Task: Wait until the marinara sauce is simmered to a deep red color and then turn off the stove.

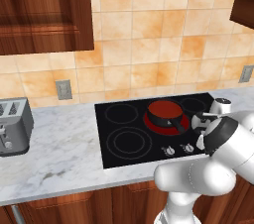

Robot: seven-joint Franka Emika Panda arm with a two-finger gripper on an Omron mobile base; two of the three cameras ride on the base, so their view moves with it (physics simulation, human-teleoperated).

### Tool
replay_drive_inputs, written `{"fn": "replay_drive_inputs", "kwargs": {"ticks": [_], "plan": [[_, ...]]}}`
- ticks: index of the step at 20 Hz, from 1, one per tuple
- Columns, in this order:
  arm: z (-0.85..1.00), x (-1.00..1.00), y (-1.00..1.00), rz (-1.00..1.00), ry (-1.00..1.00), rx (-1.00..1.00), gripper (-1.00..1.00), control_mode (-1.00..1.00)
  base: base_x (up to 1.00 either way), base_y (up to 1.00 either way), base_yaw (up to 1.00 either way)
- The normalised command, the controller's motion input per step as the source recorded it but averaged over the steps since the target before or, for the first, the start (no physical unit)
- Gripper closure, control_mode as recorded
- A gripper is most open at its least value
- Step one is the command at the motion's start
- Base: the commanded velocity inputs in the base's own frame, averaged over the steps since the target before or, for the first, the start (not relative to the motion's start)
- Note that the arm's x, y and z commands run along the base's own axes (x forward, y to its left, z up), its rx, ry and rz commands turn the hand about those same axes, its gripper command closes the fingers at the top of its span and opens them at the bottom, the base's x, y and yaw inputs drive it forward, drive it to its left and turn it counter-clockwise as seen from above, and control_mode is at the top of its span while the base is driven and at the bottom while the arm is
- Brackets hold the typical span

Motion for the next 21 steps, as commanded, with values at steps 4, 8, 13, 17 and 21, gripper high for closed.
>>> {"fn": "replay_drive_inputs", "kwargs": {"ticks": [4,8,13,17,21], "plan": [[0.01,0.0,-0.08,-0.22,0.0,0.02,1.0,-1.0,0.0,0.0,0.0],[0.0,0.0,-0.06,-0.23,0.0,0.03,1.0,-1.0,0.0,0.0,0.0],[0.0,0.0,-0.04,-0.22,0.0,0.02,1.0,-1.0,0.0,0.0,0.0],[0.0,0.0,-0.04,-0.23,0.0,0.0,1.0,-1.0,0.0,0.0,0.0],[0.0,0.0,-0.06,-0.23,0.0,0.0,1.0,-1.0,0.0,0.0,0.0]]}}
